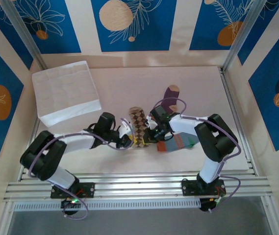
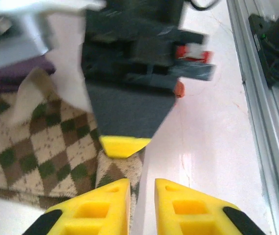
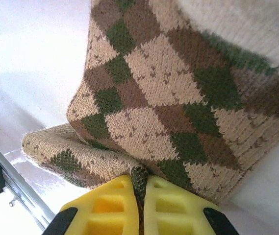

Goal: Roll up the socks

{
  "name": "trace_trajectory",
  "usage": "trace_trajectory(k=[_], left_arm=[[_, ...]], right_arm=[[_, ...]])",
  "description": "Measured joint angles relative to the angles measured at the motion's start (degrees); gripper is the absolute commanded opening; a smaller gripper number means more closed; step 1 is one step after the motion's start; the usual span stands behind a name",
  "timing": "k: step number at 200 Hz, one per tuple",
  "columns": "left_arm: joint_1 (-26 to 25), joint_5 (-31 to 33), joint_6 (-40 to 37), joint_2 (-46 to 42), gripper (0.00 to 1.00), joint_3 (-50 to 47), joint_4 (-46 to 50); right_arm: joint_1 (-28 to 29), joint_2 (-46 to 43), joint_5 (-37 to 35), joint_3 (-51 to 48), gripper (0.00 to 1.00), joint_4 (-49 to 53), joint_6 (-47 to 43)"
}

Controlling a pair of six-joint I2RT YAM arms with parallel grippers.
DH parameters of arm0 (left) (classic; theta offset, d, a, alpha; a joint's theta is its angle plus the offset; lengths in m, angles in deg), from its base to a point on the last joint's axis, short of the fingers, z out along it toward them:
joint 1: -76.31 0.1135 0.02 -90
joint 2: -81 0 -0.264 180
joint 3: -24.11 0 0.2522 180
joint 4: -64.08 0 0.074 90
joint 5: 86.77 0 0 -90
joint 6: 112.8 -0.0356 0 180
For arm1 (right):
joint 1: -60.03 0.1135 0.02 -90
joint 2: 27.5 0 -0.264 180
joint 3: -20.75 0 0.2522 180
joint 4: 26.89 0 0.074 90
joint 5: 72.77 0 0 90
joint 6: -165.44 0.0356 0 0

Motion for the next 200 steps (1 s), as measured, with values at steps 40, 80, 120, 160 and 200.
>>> trace_trajectory(k=[40,80,120,160,200], left_arm=[[-10.1,14.8,-16.2,-3.9,0.28,-3.5,-2.4],[-14.5,27.5,-26.9,-2.0,0.39,-3.8,-5.6],[-15.6,33.7,-32.5,3.7,0.37,-3.8,-9.2],[-16.9,35.9,-34.8,5.9,0.34,-3.7,-10.3],[-17.4,36.5,-35.7,7.5,0.0,-2.6,-10.1]], right_arm=[[0.0,1.7,-0.1,3.0,0.01,4.4,-0.1],[-0.4,2.7,0.6,4.2,0.01,6.5,-1.0],[-1.1,3.4,2.3,4.5,0.01,7.5,-2.0],[-1.8,3.7,3.6,4.5,0.01,8.3,-2.7],[-2.1,3.8,4.2,4.5,0.23,9.1,-3.4]])
